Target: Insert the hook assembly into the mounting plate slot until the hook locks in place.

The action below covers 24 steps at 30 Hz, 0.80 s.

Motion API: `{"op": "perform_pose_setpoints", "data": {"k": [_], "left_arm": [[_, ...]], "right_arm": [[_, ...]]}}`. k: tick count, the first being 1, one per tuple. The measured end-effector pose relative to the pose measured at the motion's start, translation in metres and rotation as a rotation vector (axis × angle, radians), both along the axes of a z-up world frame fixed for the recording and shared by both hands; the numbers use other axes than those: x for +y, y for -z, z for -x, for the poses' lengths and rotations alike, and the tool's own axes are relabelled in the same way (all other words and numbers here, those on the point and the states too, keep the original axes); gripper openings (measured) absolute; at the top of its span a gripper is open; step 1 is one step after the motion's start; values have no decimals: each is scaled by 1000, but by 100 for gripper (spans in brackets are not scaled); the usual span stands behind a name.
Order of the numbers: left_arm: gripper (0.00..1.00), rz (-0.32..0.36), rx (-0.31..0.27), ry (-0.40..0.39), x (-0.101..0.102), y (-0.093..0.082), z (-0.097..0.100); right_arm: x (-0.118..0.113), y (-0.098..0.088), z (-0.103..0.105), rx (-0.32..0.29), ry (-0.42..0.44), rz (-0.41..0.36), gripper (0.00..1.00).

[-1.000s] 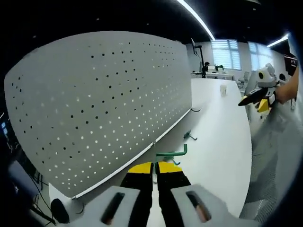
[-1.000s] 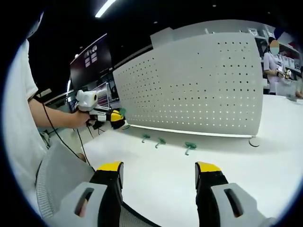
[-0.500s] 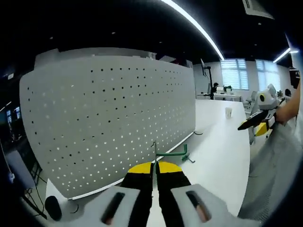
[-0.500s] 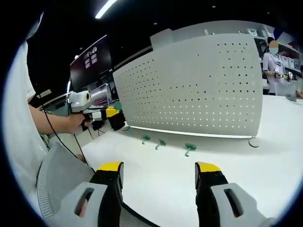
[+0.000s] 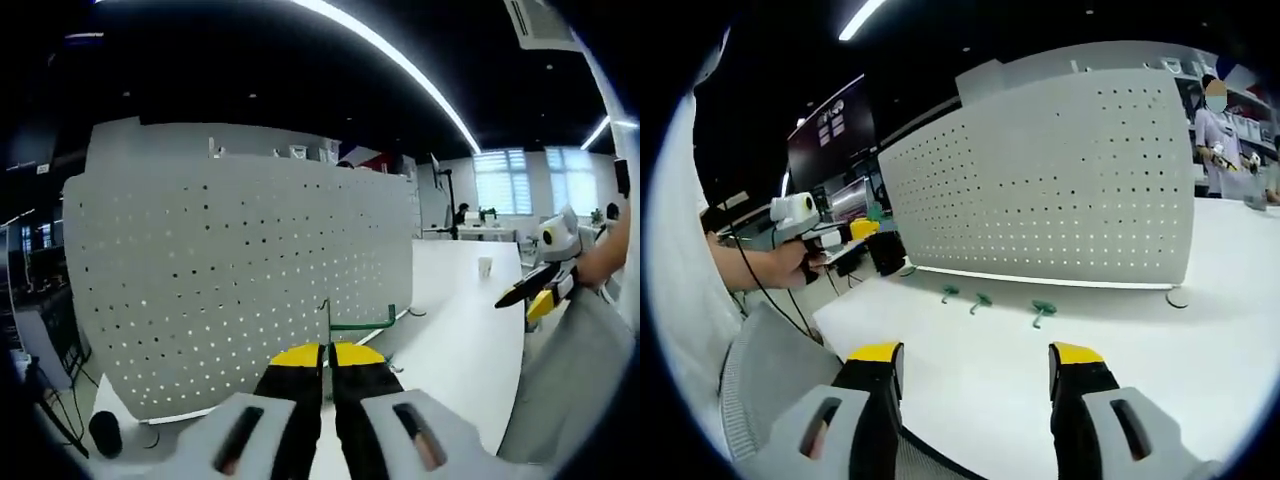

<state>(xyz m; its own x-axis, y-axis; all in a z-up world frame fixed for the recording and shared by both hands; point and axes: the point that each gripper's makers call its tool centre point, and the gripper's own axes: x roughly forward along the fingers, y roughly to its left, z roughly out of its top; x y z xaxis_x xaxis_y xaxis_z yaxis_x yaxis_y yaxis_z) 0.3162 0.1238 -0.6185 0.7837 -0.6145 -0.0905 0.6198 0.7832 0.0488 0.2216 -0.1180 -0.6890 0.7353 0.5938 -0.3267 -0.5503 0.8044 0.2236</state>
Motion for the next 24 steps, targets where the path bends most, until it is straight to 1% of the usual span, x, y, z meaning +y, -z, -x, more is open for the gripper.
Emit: {"op": "perform_pose_setpoints", "data": {"k": [2,4,7,8,10,13,18,20,23,24], "left_arm": [[2,36,-6,-10,1,-4,1],[2,40,-17,-12,0,-7,2],[2,65,-8,-23,0,-8,2],[2,65,-2,-20,0,-8,2],[2,37,0,-11,-1,-5,3],[2,48,3,-11,-1,-5,3],[2,45,5,-9,-1,-4,2],[2,58,20,-9,-2,-3,3],[2,54,11,-12,-1,-4,2],[2,57,13,-11,-1,-4,3]], "right_arm": [[0,0,0,-2,0,1,57],[0,0,-1,-2,1,1,56],[0,0,-1,-1,4,0,56],[0,0,-1,5,4,-1,56],[0,1,-1,9,4,0,56],[0,1,-1,10,3,3,56],[2,0,-1,13,0,-3,56],[2,-1,-1,5,-1,-9,56],[2,-5,-3,-16,3,-16,56],[5,-11,-2,-38,-10,-44,56]]}}
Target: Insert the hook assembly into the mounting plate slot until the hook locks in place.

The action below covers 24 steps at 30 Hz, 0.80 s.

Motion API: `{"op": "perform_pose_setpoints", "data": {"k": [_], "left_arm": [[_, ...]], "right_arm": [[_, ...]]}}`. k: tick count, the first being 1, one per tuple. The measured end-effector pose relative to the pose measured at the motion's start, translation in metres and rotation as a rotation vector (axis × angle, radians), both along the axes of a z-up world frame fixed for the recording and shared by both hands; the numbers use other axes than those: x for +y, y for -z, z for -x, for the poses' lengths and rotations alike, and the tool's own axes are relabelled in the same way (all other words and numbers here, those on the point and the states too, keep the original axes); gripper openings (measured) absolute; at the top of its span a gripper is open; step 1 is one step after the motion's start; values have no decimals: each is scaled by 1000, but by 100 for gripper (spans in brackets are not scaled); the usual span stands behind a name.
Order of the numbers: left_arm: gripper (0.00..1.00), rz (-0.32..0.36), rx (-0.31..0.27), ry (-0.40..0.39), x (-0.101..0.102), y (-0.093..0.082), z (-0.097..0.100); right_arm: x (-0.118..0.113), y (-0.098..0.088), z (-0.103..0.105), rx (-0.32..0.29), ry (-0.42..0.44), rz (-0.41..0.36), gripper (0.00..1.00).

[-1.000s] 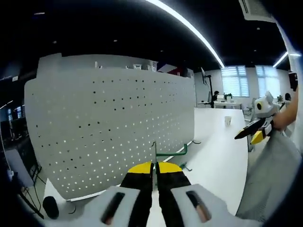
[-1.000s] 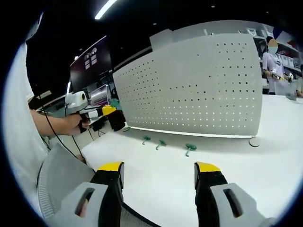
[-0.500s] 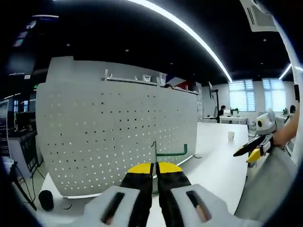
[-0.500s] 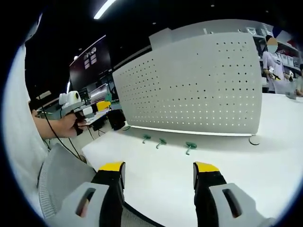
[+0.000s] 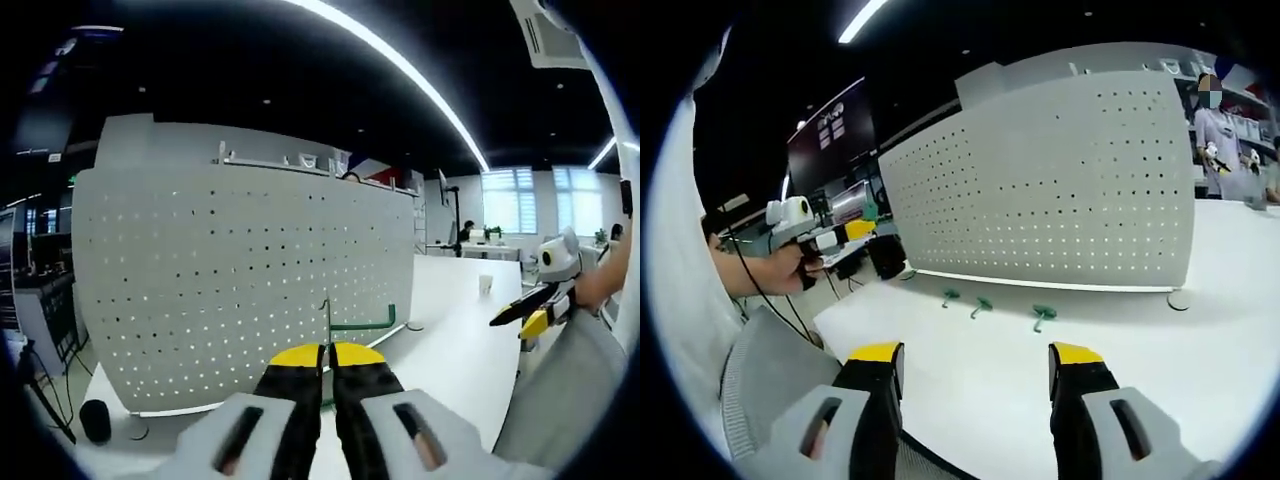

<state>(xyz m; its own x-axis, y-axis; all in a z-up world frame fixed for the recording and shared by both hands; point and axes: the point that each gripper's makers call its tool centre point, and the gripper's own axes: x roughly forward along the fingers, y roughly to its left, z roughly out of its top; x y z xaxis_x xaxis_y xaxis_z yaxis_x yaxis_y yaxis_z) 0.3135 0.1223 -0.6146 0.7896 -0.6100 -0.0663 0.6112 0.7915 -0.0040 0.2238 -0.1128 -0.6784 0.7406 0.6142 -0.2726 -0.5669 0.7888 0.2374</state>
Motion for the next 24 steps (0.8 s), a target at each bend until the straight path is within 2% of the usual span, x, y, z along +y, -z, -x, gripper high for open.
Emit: {"op": "perform_pose_setpoints", "data": {"k": [2,4,8,12,24], "left_arm": [[2,1,-3,-1,0,-1,0],[2,-1,-2,0,0,-1,0],[2,3,-7,-5,-1,-4,-1],[2,7,-14,-2,-3,-7,-3],[2,14,-24,13,-12,-13,-5]], "right_arm": [[2,-7,0,-45,-8,-3,57],[6,-17,1,-70,-19,-46,57],[8,-30,-1,-129,-20,-72,58],[11,-50,-1,-220,-30,-112,59],[19,-53,-5,-213,-55,-116,56]]}}
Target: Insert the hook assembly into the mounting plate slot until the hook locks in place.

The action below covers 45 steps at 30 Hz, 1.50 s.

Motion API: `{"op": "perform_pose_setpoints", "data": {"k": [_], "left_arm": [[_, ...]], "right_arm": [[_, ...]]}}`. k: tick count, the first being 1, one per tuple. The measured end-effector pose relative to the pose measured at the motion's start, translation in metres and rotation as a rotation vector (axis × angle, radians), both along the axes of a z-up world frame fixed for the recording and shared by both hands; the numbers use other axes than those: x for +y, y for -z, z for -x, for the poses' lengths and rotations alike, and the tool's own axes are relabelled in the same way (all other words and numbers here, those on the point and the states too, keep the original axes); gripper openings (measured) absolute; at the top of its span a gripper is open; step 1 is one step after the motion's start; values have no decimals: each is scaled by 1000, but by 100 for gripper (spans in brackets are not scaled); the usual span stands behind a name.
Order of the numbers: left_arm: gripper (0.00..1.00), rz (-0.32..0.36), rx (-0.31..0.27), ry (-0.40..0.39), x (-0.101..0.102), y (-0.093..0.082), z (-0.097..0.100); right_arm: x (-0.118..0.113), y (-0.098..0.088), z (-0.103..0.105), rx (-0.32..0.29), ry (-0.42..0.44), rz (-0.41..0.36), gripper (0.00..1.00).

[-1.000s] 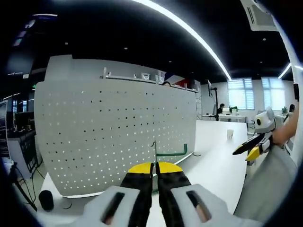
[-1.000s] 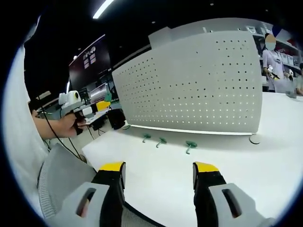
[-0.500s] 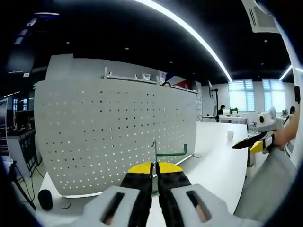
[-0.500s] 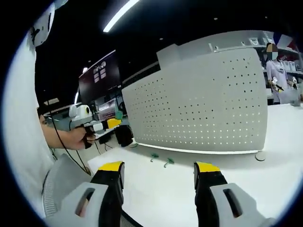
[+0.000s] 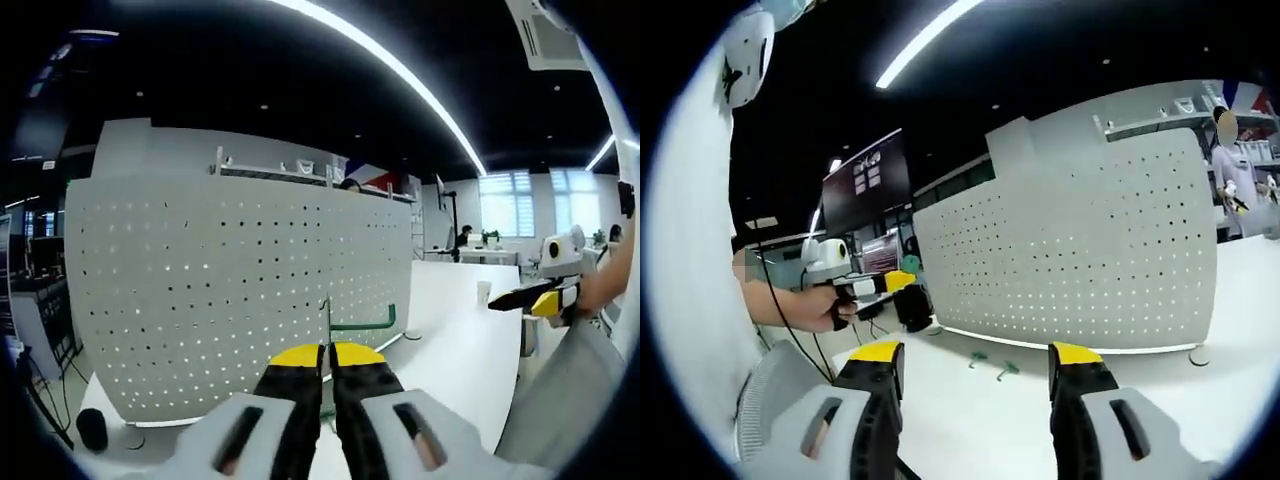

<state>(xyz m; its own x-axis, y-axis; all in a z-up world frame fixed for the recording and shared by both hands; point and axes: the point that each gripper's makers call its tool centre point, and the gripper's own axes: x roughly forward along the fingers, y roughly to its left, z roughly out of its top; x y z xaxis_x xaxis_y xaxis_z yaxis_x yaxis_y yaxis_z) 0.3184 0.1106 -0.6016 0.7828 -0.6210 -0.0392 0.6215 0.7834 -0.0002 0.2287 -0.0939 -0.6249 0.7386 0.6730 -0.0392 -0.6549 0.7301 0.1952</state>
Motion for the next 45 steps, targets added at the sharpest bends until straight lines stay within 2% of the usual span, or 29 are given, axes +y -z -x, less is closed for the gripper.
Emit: {"op": "perform_pose_setpoints", "data": {"k": [7,9,14,19,20,22,34,45], "left_arm": [[2,0,0,4,-2,0,0],[2,3,0,3,-1,-1,0],[2,7,-4,0,0,-2,0],[2,8,-5,-3,-1,-3,1],[2,8,-7,-2,-1,-3,1],[2,22,4,4,-3,-2,3],[2,3,9,40,-20,2,9],[2,1,-1,46,-29,-3,8]], "right_arm": [[13,-7,-6,8,-40,0,53],[16,-6,-10,13,-49,26,53],[33,-15,-14,5,-95,33,50],[47,-19,-20,-3,-112,21,48],[52,-17,-20,10,-134,22,47],[56,-17,-22,-6,-131,39,45],[84,-22,-29,-3,-182,11,42],[107,-30,-40,-20,-217,-10,39]]}}
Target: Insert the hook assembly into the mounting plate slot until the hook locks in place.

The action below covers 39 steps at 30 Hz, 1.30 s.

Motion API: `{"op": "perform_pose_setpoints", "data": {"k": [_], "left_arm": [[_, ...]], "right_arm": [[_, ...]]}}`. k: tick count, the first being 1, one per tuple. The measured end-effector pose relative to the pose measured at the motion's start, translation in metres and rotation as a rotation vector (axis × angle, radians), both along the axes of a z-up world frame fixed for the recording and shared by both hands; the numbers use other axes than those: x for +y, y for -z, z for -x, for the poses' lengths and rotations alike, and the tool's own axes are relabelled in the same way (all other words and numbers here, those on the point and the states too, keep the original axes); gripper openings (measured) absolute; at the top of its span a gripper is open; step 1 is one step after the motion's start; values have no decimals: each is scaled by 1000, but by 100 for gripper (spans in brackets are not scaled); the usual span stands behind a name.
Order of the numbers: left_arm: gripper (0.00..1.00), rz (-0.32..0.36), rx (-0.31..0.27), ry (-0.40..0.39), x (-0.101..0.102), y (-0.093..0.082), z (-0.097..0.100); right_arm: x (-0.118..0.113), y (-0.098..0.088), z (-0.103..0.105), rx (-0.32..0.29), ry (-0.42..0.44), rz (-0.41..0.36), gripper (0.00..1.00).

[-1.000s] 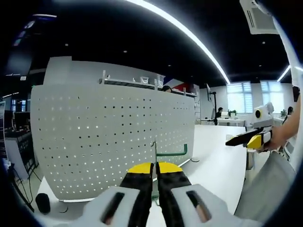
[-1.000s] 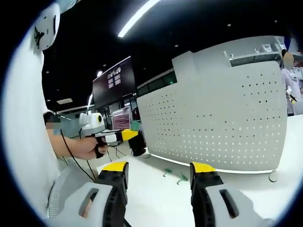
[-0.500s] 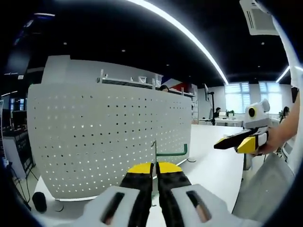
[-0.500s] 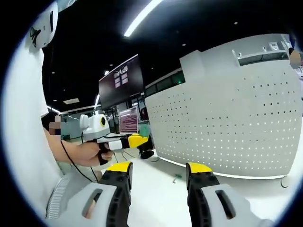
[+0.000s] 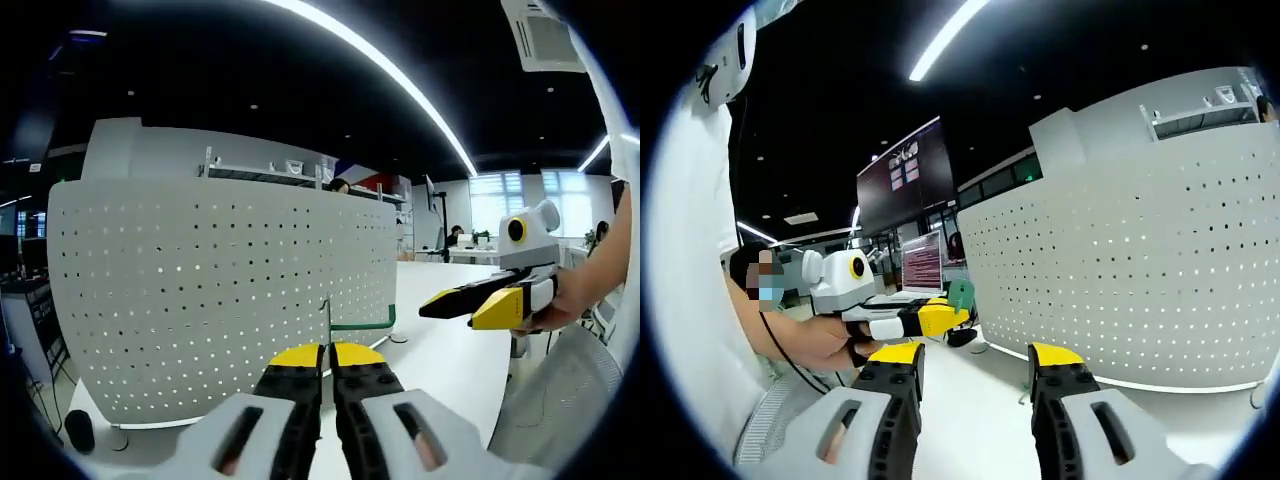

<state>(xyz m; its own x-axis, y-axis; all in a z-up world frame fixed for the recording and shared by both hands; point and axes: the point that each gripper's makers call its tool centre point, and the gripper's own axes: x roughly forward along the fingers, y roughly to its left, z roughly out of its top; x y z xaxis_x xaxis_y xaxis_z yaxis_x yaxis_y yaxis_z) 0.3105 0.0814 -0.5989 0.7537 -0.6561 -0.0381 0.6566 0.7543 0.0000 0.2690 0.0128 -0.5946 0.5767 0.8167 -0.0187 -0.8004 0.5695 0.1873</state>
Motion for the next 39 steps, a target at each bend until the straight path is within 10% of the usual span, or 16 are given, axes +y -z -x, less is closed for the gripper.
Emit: {"op": "perform_pose_setpoints", "data": {"k": [39], "left_arm": [[2,31,10,22,-19,-6,12]], "right_arm": [[37,-18,-16,16,-16,-120,17]]}}
